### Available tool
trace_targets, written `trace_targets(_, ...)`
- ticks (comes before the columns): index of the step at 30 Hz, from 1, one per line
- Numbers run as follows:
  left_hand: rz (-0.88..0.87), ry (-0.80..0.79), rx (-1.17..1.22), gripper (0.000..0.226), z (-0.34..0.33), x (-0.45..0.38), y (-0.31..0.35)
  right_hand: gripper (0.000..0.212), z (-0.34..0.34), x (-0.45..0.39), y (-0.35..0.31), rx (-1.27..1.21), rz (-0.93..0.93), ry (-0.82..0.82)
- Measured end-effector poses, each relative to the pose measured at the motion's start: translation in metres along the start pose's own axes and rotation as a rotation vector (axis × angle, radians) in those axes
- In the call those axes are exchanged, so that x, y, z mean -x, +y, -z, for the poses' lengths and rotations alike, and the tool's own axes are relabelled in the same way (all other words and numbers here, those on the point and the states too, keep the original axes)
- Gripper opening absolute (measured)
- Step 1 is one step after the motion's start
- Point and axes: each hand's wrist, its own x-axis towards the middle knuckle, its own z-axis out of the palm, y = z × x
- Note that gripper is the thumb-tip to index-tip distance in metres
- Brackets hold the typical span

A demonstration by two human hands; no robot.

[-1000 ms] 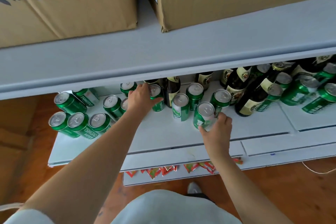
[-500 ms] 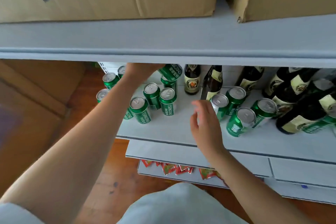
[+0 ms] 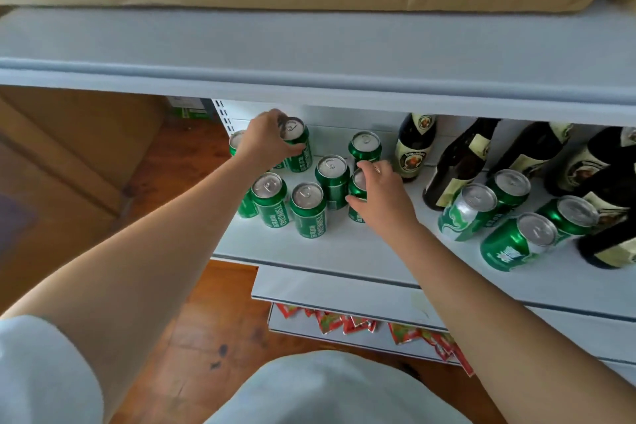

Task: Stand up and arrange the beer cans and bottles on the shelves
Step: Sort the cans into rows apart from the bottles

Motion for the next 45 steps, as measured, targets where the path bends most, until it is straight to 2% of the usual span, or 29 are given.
trace_targets(5,-0.055,-0.083,-0.091,0.065,-0.024,-0.016,-0.013,0.053,0.000,0.000,-0.023,0.212,0.096,0.258)
trace_targets(9,-0.086,-0.083,-0.206,0.069,-0.031,-0.017,-0.020,0.042,-0.004,-0.009,-0.038,0.143,0.121,0.289)
trace_targets(13,-0.177,-0.175,-0.251,0.055,-0.021,-0.029,-0.021,0.031,0.001,-0.025,-0.056,-0.010,0.150,0.316)
trace_targets(15,-0.178,-0.214,-0.106,0.044,-0.009,-0.034,-0.028,0.031,0.006,-0.038,-0.069,-0.066,0.160,0.260)
trace_targets(17,-0.058,-0.094,0.079,0.037,0.004,-0.034,-0.046,0.035,0.009,-0.054,-0.081,-0.016,0.162,0.162)
trace_targets(19,0.071,0.066,0.131,0.040,0.009,-0.030,-0.072,0.043,0.006,-0.070,-0.092,0.055,0.151,0.035)
trace_targets(22,0.202,0.053,0.176,0.053,0.003,-0.022,-0.097,0.059,-0.001,-0.091,-0.106,0.140,0.111,-0.086)
trace_targets(24,0.193,0.031,0.121,0.056,-0.001,-0.019,-0.098,0.068,-0.005,-0.103,-0.111,0.184,0.035,-0.149)
trace_targets(27,0.184,0.033,0.035,0.060,-0.002,-0.013,-0.099,0.059,-0.018,-0.115,-0.112,0.214,-0.047,-0.225)
trace_targets(31,0.062,0.096,-0.071,0.052,-0.003,-0.008,-0.107,0.054,-0.028,-0.121,-0.110,0.183,-0.070,-0.179)
trace_targets(34,-0.042,0.062,0.042,0.050,-0.006,-0.011,-0.104,0.057,-0.023,-0.120,-0.107,0.220,-0.011,-0.193)
trace_targets(37,-0.015,0.036,0.114,0.053,-0.004,-0.014,-0.103,0.069,-0.007,-0.109,-0.101,0.088,0.056,-0.240)
trace_targets(39,0.006,0.034,0.072,0.057,-0.001,-0.012,-0.101,0.061,0.012,-0.095,-0.090,0.061,0.061,-0.117)
trace_targets(42,0.005,0.186,0.042,0.051,0.005,0.000,-0.089,0.049,0.035,-0.059,-0.055,0.070,-0.051,0.173)
trace_targets(43,-0.026,0.235,0.034,0.048,0.004,0.008,-0.083,0.048,0.037,-0.042,-0.044,0.026,-0.106,0.187)
trace_targets(45,-0.114,0.266,0.016,0.045,-0.003,0.025,-0.068,0.052,0.027,-0.010,-0.027,-0.012,-0.175,0.087)
